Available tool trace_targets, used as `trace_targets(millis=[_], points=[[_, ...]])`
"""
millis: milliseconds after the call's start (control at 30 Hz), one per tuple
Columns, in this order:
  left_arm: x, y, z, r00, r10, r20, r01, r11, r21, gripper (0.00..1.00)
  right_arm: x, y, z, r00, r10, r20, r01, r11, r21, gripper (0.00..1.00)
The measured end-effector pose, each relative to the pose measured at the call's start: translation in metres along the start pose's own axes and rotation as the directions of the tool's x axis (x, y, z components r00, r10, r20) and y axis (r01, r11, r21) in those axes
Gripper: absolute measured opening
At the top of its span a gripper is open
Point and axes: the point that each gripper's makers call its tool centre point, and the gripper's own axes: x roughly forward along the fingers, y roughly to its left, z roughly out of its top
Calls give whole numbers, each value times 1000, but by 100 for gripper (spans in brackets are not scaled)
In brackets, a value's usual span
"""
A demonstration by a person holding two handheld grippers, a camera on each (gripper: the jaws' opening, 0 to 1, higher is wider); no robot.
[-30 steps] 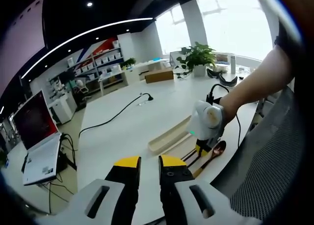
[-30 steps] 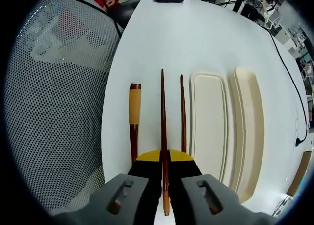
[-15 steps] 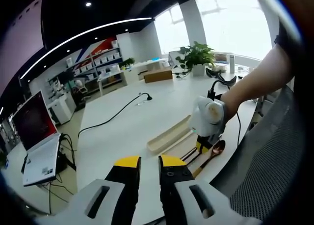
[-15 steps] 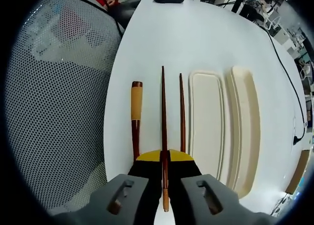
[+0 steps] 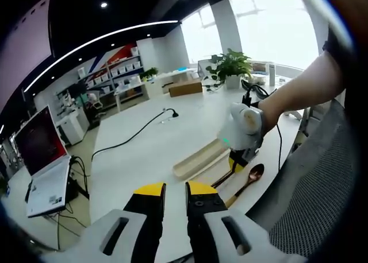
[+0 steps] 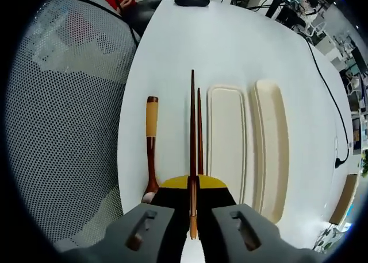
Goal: Arrange the utensils inside the cutlery case until each visible utensil rests in its matching compartment.
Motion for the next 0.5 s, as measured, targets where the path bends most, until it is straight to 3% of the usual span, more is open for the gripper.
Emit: trace_targets(millis=[500], points=[[0, 1, 0, 1000, 7, 0, -7, 1000, 2, 14, -10, -14, -13, 1000, -25, -8, 25, 999, 32, 0]])
